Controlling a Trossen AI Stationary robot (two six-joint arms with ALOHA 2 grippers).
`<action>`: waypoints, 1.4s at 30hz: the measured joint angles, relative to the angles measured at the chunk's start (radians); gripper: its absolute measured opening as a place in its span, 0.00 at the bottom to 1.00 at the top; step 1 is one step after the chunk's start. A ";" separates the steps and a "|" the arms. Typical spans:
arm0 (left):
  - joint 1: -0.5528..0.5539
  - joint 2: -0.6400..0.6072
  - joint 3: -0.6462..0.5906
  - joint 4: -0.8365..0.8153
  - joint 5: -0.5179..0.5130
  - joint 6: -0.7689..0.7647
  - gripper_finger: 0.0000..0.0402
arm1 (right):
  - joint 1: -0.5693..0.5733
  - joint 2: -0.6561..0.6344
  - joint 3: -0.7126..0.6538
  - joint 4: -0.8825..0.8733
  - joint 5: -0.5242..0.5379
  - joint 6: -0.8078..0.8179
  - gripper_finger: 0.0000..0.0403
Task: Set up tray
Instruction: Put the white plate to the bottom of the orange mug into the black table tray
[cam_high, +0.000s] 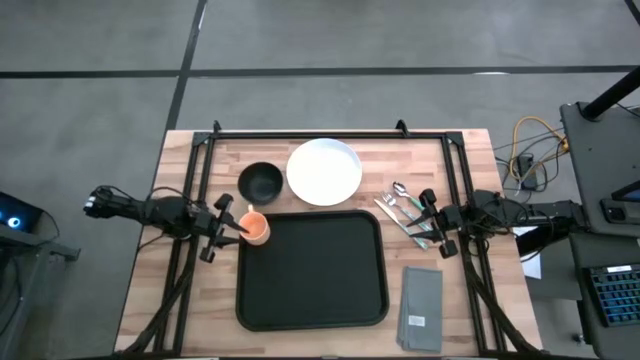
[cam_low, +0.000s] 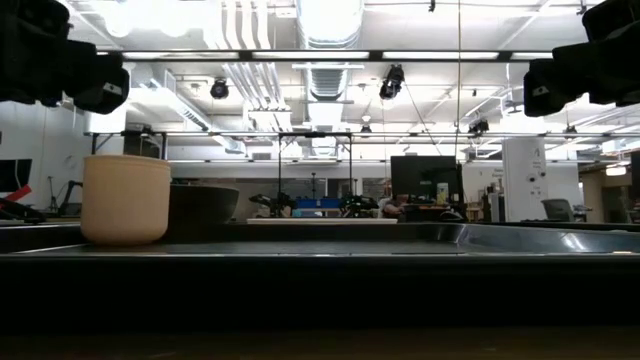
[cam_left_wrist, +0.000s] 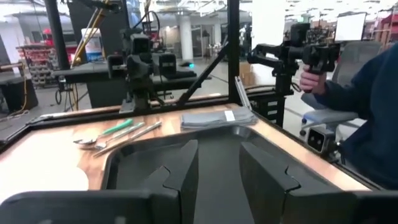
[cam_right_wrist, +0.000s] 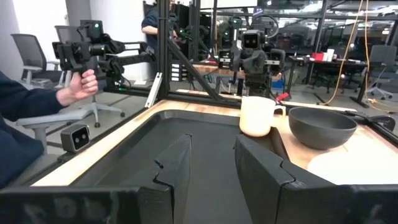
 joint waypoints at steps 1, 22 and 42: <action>0.000 0.004 0.005 -0.014 -0.004 0.000 0.24 | 0.000 0.000 0.000 0.000 0.000 0.003 0.28; -0.003 0.015 0.006 0.003 0.093 -0.050 0.24 | 0.000 0.006 0.000 -0.001 0.179 0.119 0.28; -0.004 0.011 -0.007 0.041 1.011 -0.099 0.24 | 0.000 0.009 0.000 -0.033 0.187 0.157 0.28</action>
